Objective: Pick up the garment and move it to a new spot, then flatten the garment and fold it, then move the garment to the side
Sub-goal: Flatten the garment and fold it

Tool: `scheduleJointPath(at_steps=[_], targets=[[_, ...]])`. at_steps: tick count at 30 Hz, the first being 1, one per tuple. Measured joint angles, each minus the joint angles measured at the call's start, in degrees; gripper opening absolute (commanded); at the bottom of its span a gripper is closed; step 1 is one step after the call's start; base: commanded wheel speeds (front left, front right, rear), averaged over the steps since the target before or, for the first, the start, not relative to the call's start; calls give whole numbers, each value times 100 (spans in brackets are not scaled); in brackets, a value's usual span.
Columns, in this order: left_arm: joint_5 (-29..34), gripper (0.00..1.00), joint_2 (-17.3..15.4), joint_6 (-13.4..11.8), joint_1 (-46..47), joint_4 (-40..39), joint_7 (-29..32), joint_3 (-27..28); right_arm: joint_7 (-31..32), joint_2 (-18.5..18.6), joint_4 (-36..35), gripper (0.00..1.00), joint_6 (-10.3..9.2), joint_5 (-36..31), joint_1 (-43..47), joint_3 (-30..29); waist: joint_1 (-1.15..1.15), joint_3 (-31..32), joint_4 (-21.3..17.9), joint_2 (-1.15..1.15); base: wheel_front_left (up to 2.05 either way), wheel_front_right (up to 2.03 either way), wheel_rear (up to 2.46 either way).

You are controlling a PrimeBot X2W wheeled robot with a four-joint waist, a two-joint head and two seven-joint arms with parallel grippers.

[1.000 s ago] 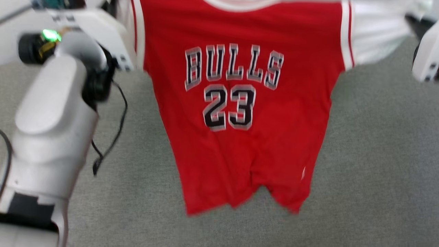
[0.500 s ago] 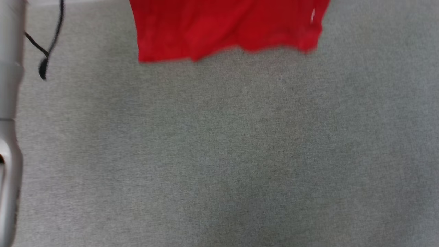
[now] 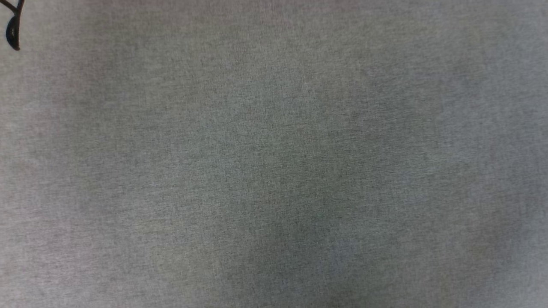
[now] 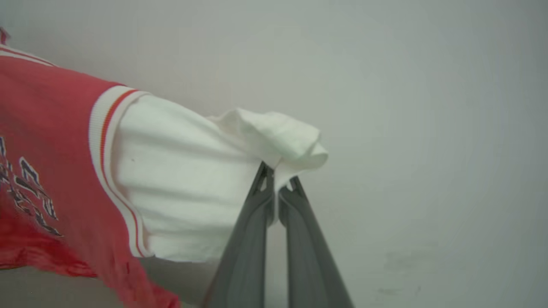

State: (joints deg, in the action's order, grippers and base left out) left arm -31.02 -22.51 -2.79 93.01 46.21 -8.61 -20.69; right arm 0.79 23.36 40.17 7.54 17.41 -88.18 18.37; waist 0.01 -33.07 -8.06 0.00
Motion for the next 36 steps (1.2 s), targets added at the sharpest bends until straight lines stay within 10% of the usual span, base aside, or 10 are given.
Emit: scheduleJointPath(at_steps=[22,36], targets=[[-532,0,463,635,-1722,955,-572,44,-760,62,865,0,-1,1389,1496,1169,-1,229,351,0,0,0,0],[-702,0,452,401,-5456,-1017,-632,646,-759,389,-366,0,0,1967,4487,1141,-2,1553,558,0,0,0,0]])
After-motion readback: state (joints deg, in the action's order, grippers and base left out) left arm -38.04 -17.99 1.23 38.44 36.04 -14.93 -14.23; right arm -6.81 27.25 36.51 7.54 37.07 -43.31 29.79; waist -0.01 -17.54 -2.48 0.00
